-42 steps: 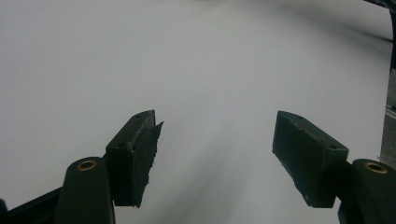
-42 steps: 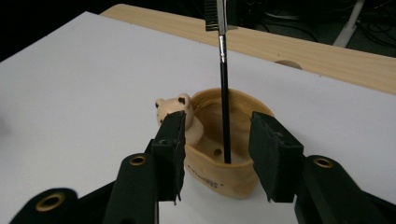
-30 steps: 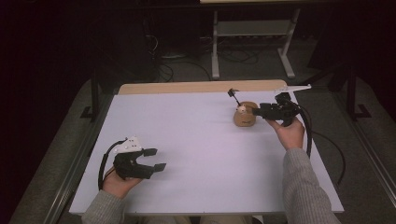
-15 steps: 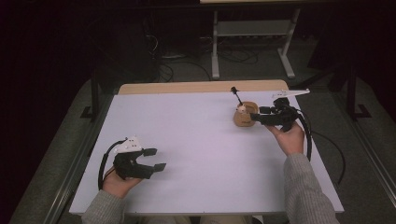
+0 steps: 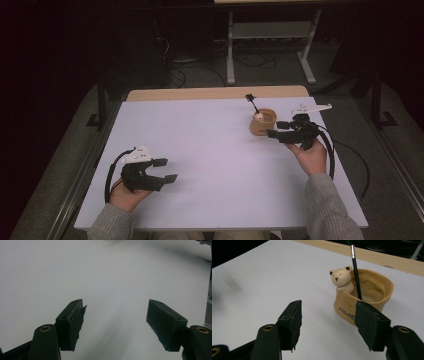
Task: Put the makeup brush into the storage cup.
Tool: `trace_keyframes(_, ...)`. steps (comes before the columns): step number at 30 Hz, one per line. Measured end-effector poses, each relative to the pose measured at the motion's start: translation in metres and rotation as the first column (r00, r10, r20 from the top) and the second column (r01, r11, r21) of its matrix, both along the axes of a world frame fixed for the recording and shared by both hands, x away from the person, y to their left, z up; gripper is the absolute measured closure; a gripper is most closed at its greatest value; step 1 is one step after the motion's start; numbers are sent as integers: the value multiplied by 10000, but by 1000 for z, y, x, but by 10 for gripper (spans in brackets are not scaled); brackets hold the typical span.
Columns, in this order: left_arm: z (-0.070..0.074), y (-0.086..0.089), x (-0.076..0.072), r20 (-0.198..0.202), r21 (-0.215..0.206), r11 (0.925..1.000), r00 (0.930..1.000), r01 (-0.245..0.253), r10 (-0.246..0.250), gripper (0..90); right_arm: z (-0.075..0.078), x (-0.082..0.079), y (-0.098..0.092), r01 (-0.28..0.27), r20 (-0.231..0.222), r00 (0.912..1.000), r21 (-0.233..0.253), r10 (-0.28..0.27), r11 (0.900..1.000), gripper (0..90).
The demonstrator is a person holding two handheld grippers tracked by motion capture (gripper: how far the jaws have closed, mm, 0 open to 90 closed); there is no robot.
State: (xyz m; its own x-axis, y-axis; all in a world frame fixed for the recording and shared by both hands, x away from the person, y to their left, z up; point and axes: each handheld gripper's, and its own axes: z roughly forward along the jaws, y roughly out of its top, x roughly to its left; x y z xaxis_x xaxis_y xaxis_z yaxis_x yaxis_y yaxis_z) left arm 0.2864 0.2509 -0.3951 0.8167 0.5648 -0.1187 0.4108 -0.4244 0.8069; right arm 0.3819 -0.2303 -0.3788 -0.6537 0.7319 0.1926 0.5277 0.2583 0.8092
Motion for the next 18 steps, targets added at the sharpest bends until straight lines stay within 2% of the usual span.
trace_keyframes(18,-1,3,-1,-97,-41,9998,9998,-201,201,285,-4,-24,13,-514,196,9985,-146,517,9986,349)
